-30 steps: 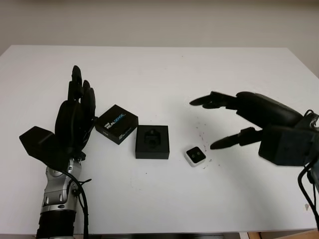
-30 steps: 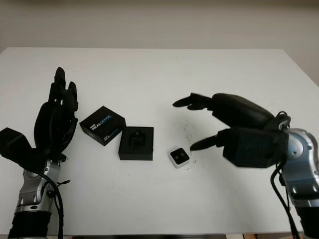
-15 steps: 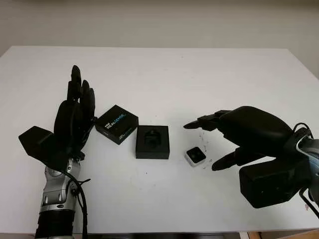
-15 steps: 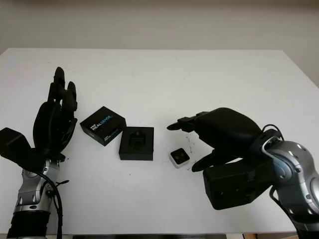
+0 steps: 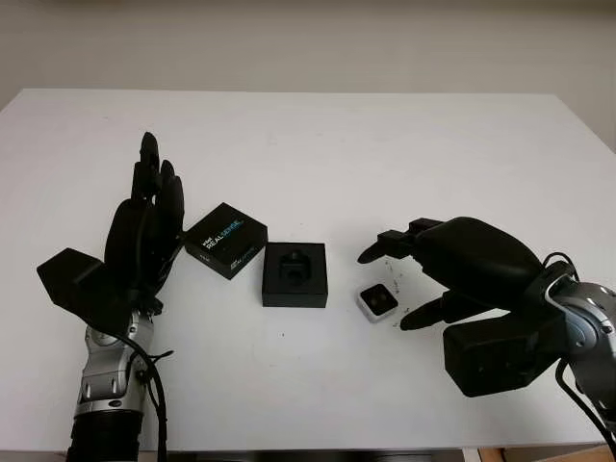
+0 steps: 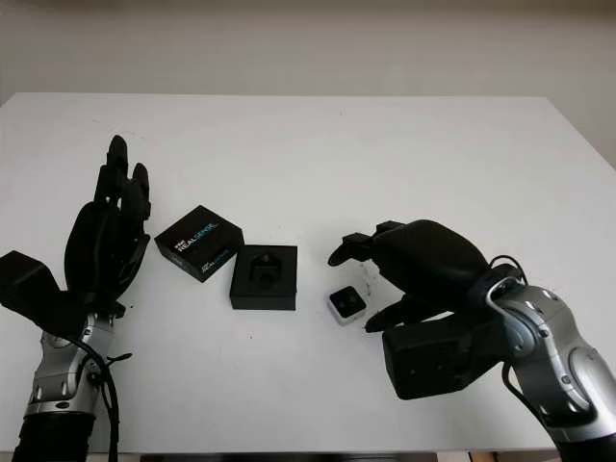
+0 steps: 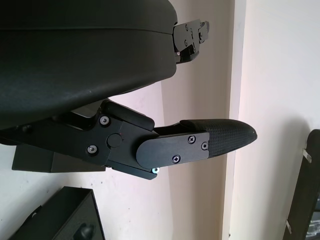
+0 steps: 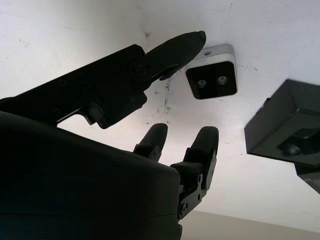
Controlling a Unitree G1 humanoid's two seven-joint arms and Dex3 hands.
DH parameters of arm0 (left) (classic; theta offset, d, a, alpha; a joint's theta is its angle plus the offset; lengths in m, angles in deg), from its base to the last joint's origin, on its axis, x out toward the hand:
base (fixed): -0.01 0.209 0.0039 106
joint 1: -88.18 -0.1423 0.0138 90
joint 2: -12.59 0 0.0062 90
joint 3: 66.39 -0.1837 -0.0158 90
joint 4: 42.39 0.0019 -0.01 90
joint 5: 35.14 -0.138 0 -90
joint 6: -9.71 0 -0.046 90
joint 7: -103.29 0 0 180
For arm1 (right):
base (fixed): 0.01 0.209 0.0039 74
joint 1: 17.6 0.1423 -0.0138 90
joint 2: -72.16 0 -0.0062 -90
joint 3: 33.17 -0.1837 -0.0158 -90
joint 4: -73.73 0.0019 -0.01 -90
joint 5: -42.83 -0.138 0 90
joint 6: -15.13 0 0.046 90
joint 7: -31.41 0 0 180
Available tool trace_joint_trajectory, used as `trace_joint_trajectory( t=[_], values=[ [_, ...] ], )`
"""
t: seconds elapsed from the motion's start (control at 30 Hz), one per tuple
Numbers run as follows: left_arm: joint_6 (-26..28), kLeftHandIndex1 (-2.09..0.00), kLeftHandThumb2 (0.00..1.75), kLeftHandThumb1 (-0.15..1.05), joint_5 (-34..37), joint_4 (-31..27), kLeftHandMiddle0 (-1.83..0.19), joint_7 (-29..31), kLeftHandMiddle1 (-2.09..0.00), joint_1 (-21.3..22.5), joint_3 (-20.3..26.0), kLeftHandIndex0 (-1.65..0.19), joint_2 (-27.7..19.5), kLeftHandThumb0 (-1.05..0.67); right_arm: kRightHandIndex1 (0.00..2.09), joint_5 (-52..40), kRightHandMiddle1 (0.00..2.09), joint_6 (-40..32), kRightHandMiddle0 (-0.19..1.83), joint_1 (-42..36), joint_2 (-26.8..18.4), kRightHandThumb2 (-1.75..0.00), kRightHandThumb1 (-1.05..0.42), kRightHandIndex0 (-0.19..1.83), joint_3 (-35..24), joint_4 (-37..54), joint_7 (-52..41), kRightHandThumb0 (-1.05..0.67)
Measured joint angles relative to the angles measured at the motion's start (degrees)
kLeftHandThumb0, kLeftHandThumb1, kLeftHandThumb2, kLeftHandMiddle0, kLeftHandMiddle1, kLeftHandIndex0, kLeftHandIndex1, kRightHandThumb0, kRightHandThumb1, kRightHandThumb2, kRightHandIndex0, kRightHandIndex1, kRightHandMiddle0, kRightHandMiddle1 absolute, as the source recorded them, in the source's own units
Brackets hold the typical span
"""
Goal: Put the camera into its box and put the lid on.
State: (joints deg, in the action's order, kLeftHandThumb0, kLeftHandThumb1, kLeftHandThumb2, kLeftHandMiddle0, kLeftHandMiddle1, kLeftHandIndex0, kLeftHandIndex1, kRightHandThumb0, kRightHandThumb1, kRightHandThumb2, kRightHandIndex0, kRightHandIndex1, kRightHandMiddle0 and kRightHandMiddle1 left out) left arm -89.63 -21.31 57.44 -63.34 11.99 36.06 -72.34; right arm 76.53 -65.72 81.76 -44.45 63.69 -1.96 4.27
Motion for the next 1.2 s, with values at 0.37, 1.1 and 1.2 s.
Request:
trace_joint_trajectory(
  t=[0.37, 1.1, 1.2],
  values=[
    [0.12, 0.0, 0.53, 1.05, 0.05, -0.37, 0.19, 0.14, 0.0, 0.0, 0.04, 0.19, -0.05, -0.77, 1.13, 0.26, 1.04, 2.25, 0.16, 0.13, 0.39, -0.06, -0.83, 0.13, 0.93, -3.06, 1.96, -0.56],
    [-1.2, 0.0, 0.55, 1.05, 0.02, -0.33, 0.19, -0.1, 0.0, 0.0, 0.08, 0.19, -0.09, -0.76, 1.46, -0.74, 1.1, 3.95, 0.18, 0.47, 2.26, -0.05, -0.85, 0.07, 2.1, -6.92, 3.03, -0.54],
    [-1.15, 0.0, 0.55, 1.05, 0.0, -0.34, 0.19, -0.01, 0.0, 0.0, 0.05, 0.19, -0.26, -0.76, 1.57, -0.94, 1.15, 4.76, 0.19, 0.74, 3.11, -0.05, -0.84, 0.07, 2.1, -8.26, 4.27, -0.54]
  ],
)
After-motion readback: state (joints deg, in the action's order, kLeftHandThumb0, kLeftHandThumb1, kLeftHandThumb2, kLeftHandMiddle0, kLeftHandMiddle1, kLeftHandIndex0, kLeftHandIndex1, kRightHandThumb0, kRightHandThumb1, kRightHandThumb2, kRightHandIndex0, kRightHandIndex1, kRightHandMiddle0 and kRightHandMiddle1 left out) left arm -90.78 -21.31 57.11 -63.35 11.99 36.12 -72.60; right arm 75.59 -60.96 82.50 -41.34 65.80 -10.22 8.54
